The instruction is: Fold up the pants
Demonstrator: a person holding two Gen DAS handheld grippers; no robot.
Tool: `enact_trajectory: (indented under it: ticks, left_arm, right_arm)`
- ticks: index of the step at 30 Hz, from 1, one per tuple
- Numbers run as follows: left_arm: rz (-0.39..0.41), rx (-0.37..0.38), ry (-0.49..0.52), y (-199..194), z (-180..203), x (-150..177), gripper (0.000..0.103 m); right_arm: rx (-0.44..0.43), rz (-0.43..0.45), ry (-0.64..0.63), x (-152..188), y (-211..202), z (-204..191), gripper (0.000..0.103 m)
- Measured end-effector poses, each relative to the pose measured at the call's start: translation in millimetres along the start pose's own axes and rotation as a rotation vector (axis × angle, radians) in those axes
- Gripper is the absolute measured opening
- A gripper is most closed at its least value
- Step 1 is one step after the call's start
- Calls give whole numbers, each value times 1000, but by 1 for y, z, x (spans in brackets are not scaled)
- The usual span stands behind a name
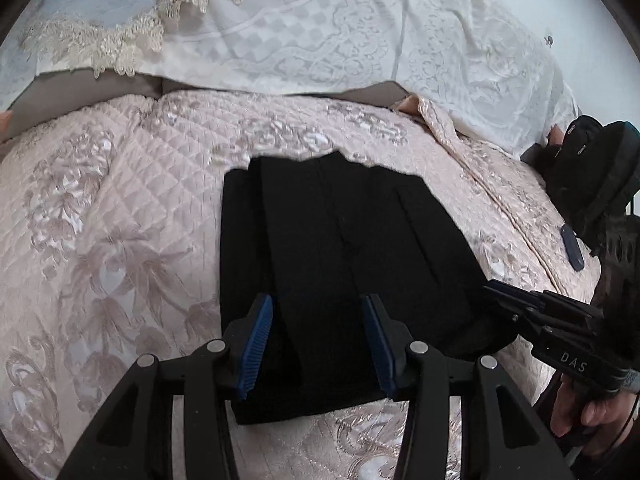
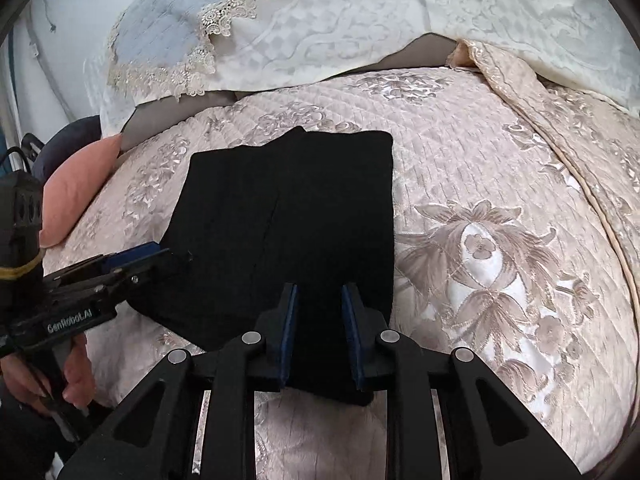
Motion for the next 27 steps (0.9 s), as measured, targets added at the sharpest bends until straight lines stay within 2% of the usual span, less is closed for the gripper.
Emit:
enact_trajectory:
  ticks: [3, 12, 14, 16, 18, 23, 27]
  left_arm:
    - [23, -6, 15, -1, 5, -11, 49]
    - [59, -5, 66, 15, 22, -46, 50]
    - [24, 3, 50, 32, 19, -52, 50]
    - [-29, -1, 19, 52, 11, -52, 49]
    - [-36, -4, 25, 58, 10, -50, 49]
    - [-15, 4, 42, 37, 12, -40, 49]
    - [4, 10, 41, 12, 14, -24, 49]
  right_arm:
    - [32, 32, -8, -9, -4, 3, 23]
    - [63, 47, -15, -32, 7, 3, 23]
    - [74, 40, -10, -40, 16, 6, 23]
    - [91, -10, -2, -42, 33, 13, 23]
    - [98, -41, -2, -40, 44, 17, 23]
    - [87, -17, 2, -39, 28, 15, 23]
    - [55, -9, -8, -22, 7, 5, 26]
Point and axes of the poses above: each gripper's, at about its wrist camera, not at the fingertips, and y roughly the way its jaws point, z to its right, x to its underside, the point moved 8 cm from there along y, roughly the way its jaws point, and after that the axes turned 1 degree about x, right-handed, at the moved point
